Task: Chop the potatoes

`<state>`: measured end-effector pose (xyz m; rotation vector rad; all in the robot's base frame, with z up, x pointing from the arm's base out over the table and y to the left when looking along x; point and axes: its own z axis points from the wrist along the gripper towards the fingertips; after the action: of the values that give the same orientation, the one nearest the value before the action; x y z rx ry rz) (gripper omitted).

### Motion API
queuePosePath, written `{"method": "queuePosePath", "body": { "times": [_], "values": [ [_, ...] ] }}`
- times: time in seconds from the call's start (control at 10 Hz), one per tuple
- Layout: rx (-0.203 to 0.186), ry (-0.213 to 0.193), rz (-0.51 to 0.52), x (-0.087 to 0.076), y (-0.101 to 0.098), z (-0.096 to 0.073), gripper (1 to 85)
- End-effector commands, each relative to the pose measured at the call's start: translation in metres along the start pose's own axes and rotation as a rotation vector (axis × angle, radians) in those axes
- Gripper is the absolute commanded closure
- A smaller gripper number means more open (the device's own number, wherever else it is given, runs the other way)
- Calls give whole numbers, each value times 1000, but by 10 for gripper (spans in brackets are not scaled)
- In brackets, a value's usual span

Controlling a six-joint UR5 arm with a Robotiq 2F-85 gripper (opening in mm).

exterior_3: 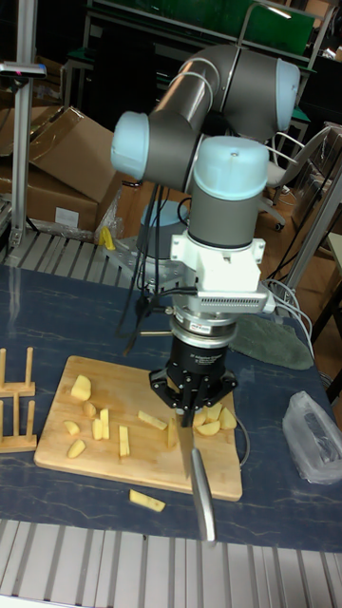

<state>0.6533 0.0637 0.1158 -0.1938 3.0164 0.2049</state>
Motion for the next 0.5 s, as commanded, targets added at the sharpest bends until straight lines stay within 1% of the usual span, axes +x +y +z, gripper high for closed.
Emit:
{"method": "queuePosePath", "body": {
  "times": [0.0,0.2,0.3,0.4],
  "values": [
    [-34,-21,67,-5,18,5,847],
    [-27,-29,61,-8,14,10,847],
    [-38,-38,65,-10,17,13,847],
    [-27,-40,50,-10,11,17,847]
  ]
}}
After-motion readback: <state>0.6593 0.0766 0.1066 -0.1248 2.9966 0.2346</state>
